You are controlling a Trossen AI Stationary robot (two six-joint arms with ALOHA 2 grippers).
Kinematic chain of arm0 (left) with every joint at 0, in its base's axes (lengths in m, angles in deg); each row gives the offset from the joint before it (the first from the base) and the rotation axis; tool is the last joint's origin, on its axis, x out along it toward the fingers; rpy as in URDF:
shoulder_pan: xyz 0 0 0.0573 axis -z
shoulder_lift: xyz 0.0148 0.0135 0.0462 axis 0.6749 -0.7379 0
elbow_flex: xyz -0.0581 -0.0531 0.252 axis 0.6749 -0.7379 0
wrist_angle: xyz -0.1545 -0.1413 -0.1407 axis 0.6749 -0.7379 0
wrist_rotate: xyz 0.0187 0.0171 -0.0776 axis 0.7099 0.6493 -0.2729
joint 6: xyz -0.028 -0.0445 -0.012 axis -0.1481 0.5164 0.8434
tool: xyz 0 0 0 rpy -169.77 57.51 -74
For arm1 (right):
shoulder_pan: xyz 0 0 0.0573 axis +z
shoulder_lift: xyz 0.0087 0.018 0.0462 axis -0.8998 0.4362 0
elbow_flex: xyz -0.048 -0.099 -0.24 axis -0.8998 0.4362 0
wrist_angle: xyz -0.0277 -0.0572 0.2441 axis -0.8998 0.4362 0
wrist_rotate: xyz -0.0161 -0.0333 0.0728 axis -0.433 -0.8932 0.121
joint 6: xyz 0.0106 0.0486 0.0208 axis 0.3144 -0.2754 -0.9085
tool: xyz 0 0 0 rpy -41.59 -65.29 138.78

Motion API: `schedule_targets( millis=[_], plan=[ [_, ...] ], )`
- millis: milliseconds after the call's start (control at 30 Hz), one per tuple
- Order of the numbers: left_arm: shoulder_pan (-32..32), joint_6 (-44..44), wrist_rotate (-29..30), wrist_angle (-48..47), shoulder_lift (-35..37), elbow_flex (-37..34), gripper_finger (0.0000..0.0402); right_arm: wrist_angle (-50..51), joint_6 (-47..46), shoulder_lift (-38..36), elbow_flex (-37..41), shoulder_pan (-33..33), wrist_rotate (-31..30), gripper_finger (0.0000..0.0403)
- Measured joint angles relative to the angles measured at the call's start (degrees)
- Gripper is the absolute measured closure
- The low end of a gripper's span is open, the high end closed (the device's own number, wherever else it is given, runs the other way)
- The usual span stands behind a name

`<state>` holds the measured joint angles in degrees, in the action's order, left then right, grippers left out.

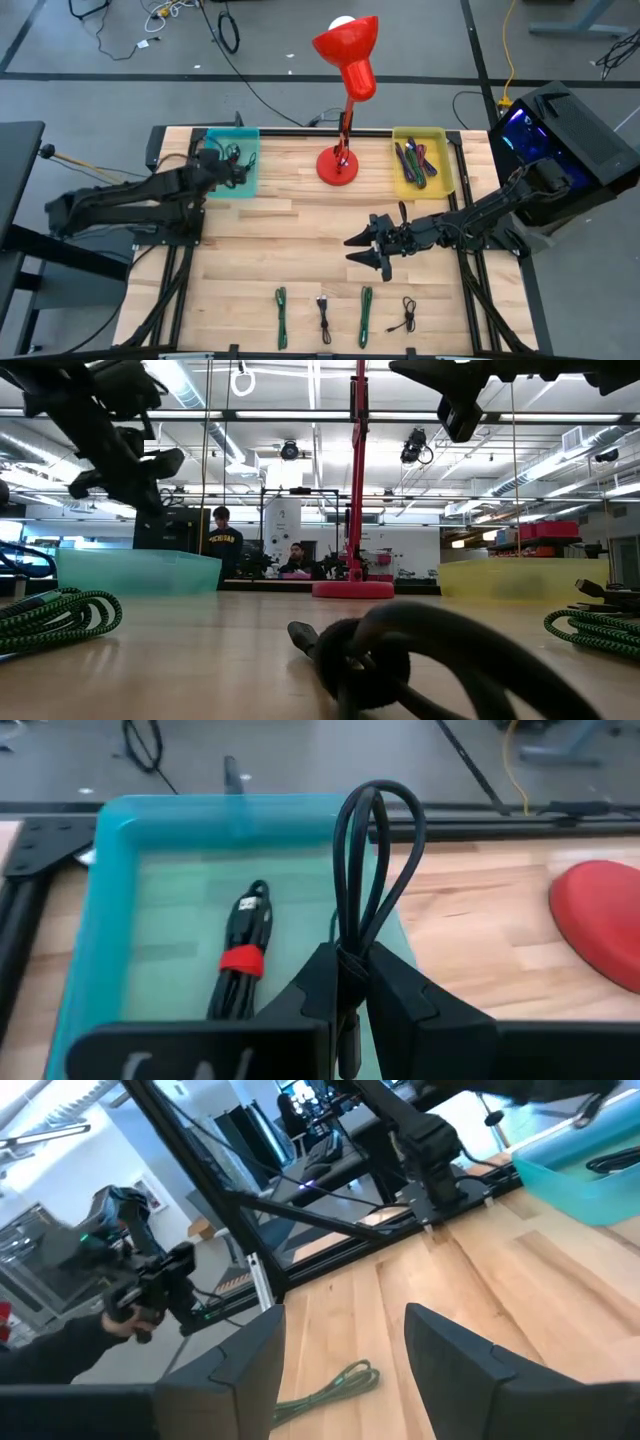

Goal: Pick & Place USB Port
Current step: Put the black USB cable into the green bin, then put the green black USB cable into the yellow bin

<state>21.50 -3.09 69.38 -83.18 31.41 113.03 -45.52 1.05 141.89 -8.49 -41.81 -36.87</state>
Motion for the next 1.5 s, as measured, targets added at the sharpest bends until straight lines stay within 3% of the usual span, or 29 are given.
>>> schedule_targets(
  millis=[433, 633, 933, 1100, 1200, 1367, 1433, 1500],
  plan=[
    [-20.4, -13.7, -14.6, 0.7, -2.2, 0.0, 0.0367, 0.0, 1.3, 0.0, 0.0, -0.2, 0.6, 0.0197],
    [-23.5, -17.1, -20.5, 5.6, -5.5, 0.0, 0.0367, 0.0, 1.5, 0.0, 0.0, -0.2, 0.6, 0.0197],
    [-23.6, -21.2, -20.5, 7.9, -6.0, 0.0, 0.0245, 0.0, 2.1, 0.0, 0.0, -0.2, 0.5, 0.0197],
    [-24.6, -21.1, -21.1, 8.2, -6.0, 0.0, 0.0216, 0.1, 2.5, 0.0, 0.0, -0.2, 0.5, 0.0197],
    [-24.6, -22.4, -28.3, 11.0, -5.9, 0.0, 0.0214, 0.1, 2.5, 0.0, 0.0, -0.2, 0.5, 0.0197],
    [-22.3, -22.2, -54.5, 15.5, -5.9, 0.0, 0.0222, 0.5, 2.6, 0.0, 0.0, -0.2, 0.5, 0.0197],
    [-19.0, -19.9, -58.6, 14.4, -5.9, 0.0, 0.0224, 0.5, 2.8, 0.0, 0.0, -0.3, 0.5, 0.0197],
    [-14.1, -17.6, -57.5, 13.0, -5.9, 0.0, 0.0225, 0.5, 2.8, 0.0, 0.0, -0.5, 0.5, 0.0197]
  ],
)
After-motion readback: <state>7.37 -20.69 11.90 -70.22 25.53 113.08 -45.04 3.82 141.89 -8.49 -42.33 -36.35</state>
